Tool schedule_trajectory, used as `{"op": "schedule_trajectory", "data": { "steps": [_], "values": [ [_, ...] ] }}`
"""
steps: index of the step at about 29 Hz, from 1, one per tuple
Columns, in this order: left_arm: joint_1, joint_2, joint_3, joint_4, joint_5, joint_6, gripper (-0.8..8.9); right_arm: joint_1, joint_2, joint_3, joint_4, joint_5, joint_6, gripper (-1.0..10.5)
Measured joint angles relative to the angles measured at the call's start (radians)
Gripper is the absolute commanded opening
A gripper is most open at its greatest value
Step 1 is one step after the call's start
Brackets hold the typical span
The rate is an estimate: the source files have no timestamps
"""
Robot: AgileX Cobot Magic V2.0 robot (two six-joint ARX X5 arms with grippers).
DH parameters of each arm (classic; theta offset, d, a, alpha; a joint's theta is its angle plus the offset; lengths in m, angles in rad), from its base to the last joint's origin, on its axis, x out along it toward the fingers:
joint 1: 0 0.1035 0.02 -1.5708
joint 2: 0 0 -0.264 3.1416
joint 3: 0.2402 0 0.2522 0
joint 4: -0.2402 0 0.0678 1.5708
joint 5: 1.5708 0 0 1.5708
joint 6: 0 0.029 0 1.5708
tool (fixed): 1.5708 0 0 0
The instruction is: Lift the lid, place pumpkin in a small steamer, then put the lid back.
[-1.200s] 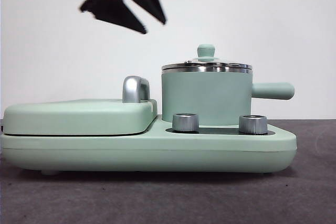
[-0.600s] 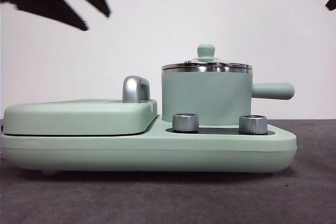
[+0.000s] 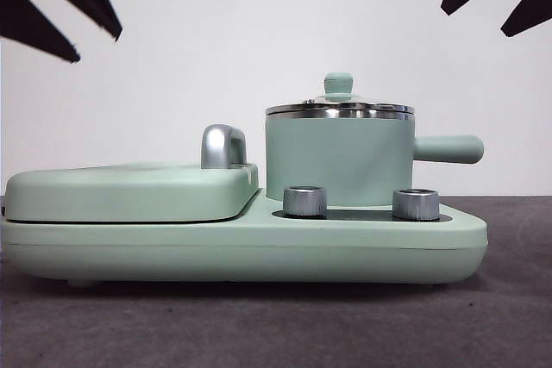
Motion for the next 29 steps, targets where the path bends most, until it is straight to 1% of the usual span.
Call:
{"op": "schedule_trajectory", "data": {
  "steps": [3, 4, 5, 6, 7, 10, 29],
  "values": [
    [0.0, 0.0, 0.0, -0.013, 0.0, 0.0, 2.41, 0.0, -0.006, 0.0, -0.024, -0.024, 0.0, 3.8],
    [0.0, 0.0, 0.0, -0.012, 0.0, 0.0, 2.08, 0.0, -0.009, 0.0, -0.024, -0.025, 0.0, 3.5],
    [0.0, 0.0, 0.0, -0.011, 0.0, 0.0, 1.28, 0.0, -0.012, 0.0, -0.023, -0.025, 0.0, 2.5],
    [0.0, 0.0, 0.0, -0.011, 0.0, 0.0, -0.07, 0.0, -0.016, 0.0, -0.022, -0.025, 0.001, 0.2],
    [0.0, 0.0, 0.0, -0.012, 0.0, 0.0, 0.14, 0.0, -0.018, 0.0, -0.022, -0.025, 0.0, 0.2],
    [0.0, 0.0, 0.0, -0.011, 0.006, -0.003, 0.06, 0.0, -0.024, 0.0, -0.013, -0.013, -0.005, 0.1],
    [0.0, -0.013, 0.0, -0.016, 0.017, 0.003, 0.07, 0.0, -0.025, 0.0, -0.011, -0.018, -0.007, 0.2]
  ]
}}
